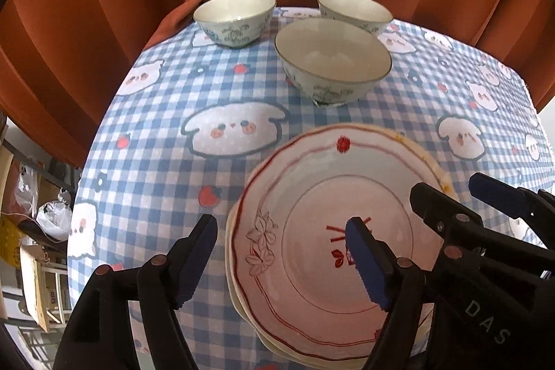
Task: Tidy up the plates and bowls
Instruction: 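Open both tools and move them toward the large green-patterned bowl, then close both tools on the rim of the large bowl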
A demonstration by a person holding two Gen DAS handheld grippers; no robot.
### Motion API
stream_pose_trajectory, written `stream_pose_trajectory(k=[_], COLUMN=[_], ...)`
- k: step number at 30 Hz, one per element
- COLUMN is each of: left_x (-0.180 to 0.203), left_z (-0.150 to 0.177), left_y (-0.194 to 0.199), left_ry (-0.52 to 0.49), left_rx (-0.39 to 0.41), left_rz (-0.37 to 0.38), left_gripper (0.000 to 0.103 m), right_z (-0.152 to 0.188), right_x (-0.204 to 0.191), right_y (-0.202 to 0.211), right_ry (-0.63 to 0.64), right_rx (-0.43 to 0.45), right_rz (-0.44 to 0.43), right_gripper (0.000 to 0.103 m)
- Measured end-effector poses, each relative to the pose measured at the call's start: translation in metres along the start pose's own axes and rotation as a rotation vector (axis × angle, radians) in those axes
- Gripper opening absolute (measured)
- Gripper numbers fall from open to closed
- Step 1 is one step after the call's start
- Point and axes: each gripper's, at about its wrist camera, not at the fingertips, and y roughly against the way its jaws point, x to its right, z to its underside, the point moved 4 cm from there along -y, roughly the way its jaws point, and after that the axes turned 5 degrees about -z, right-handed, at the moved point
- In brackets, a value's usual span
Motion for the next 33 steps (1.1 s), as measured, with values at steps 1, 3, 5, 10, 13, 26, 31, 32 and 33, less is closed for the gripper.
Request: stream_pose_trajectory(k=[1, 3, 5, 10, 13, 26, 31, 32, 33], left_x=[-0.001, -0.002, -0.001, 0.002, 0.003, 0.02, 0.021, 0.021, 0.022], left_z=[-0.004, -0.011, -0.022, -0.054, -0.071, -0.13, -0.145, -0.146, -0.147], left_y=[0.003, 0.006, 0.011, 0.014, 0.01, -0.037, -0.065, -0.071, -0.075], left_ry=[0.001, -0.002, -0.009, -0.02, 0.001, 0.008, 0.036, 0.034, 0.031], left_rx=[0.007, 0.023, 0.045, 0.098, 0.109, 0.143, 0.123, 0.116, 0.111], left_rz=[0.002, 0.002, -0.002, -0.026, -0.025, -0.079, -0.085, -0.086, -0.089], left_gripper=[0.078, 0.078, 0.078, 0.078, 0.078, 0.073, 0.065, 0.064, 0.064], right_z=[-0.002, -0.009, -0.019, -0.046, -0.06, -0.129, -0.146, -0.149, -0.15], right_x=[-0.001, -0.002, -0.003, 0.0, 0.003, 0.02, 0.022, 0.023, 0.024], right_y=[0.002, 0.007, 0.012, 0.019, 0.016, -0.038, -0.066, -0.072, -0.078], right_ry=[-0.002, -0.004, -0.001, -0.024, -0.043, -0.05, -0.057, -0.06, -0.062], right_rx=[0.005, 0.022, 0.048, 0.114, 0.125, 0.154, 0.147, 0.141, 0.131], right_rz=[-0.003, -0.008, -0.004, 0.003, -0.009, -0.022, -0.022, -0.02, -0.024], right_gripper=[0.064, 0.064, 0.064, 0.064, 0.065, 0.064, 0.064, 0.064, 0.06])
